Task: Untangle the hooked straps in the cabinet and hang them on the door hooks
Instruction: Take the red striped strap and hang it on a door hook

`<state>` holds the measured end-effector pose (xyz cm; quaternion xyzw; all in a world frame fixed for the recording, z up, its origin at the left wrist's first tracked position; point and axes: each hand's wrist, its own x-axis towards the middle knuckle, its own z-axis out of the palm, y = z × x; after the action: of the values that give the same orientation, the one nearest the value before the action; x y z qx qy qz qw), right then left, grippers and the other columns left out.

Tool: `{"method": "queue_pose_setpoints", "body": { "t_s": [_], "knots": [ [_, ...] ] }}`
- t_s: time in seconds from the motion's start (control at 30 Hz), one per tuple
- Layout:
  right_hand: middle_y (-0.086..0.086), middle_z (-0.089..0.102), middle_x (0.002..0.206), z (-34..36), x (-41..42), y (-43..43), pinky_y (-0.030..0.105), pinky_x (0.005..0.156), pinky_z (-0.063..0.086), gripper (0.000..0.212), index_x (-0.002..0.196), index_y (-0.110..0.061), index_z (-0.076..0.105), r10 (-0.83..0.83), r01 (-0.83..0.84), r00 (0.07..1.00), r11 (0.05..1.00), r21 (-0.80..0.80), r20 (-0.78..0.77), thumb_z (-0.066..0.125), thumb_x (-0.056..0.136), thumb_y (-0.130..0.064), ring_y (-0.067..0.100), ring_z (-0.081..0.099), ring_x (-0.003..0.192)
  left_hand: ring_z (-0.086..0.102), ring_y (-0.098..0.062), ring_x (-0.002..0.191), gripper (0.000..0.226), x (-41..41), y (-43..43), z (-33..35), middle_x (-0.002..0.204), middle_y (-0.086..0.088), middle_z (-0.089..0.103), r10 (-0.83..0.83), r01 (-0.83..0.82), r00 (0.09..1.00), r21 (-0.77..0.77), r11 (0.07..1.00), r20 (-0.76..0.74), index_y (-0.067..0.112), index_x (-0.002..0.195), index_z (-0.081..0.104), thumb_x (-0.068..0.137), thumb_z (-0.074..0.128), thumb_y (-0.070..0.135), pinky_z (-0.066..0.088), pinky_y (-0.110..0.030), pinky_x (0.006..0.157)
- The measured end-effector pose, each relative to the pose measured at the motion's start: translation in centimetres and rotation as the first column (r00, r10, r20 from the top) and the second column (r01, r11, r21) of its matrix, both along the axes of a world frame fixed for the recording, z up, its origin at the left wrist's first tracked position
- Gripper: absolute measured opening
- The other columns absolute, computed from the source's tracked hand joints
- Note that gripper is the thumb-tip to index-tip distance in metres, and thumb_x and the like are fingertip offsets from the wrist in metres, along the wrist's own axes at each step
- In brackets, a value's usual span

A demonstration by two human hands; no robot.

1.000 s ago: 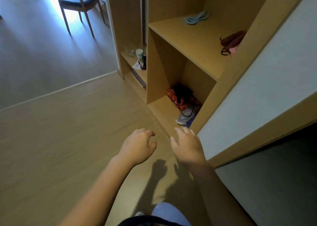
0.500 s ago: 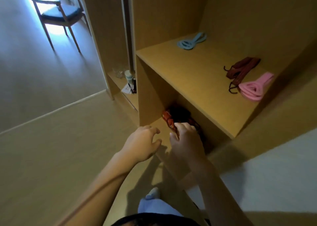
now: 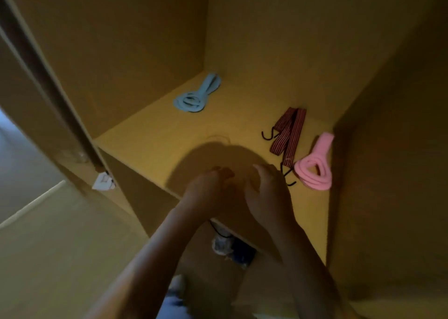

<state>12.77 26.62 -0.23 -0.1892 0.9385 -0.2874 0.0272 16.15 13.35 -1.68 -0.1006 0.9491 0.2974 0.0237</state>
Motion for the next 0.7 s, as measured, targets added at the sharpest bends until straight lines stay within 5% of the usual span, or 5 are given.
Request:
{"method": "queue_pose_setpoints", "body": {
  "t_s": [0.27, 0.53, 0.7],
  "knots": [
    [0.010, 0.059, 0.109, -0.5, -5.8, -0.4, 0.037, 0.085, 0.045, 0.030, 0.116, -0.010, 0.058, -0.269, 0.267, 0.962, 0.963, -0.036, -0.055, 0.055, 0.086, -0.017, 0.028, 0.053, 0.103, 0.059, -0.029, 0.102, 0.052, -11.4, -0.2, -0.1, 0.110, -0.012, 0.063, -0.330, 0.332, 0.943, 0.052, 0.942, -0.031, 0.009, 0.109, 0.062, 0.077, 0.039, 0.042, 0.047, -0.042, 0.090],
    [0.001, 0.056, 0.098, -0.6, -8.3, -0.2, 0.033, 0.077, 0.048, 0.019, 0.106, -0.016, 0.058, -0.468, 0.465, 0.883, 0.883, -0.064, -0.037, 0.050, 0.089, -0.019, 0.018, 0.050, 0.091, 0.035, -0.029, 0.130, 0.063, -18.9, 1.9, -2.6, 0.146, -0.011, 0.032, -0.534, 0.518, 0.838, -0.140, 0.844, -0.115, 0.022, 0.144, 0.032, 0.086, 0.058, 0.026, 0.030, -0.038, 0.110],
    [0.006, 0.056, 0.101, -1.1, -8.5, 0.2, 0.031, 0.076, 0.044, 0.023, 0.109, -0.010, 0.058, -0.531, 0.529, 0.845, 0.847, -0.052, -0.059, 0.050, 0.088, -0.013, 0.020, 0.050, 0.091, 0.043, -0.030, 0.121, 0.043, -20.2, 3.5, -3.6, 0.134, -0.008, 0.050, -0.579, 0.561, 0.786, -0.144, 0.815, -0.215, 0.019, 0.132, 0.051, 0.089, 0.052, 0.020, 0.035, -0.038, 0.101]
  ]
}}
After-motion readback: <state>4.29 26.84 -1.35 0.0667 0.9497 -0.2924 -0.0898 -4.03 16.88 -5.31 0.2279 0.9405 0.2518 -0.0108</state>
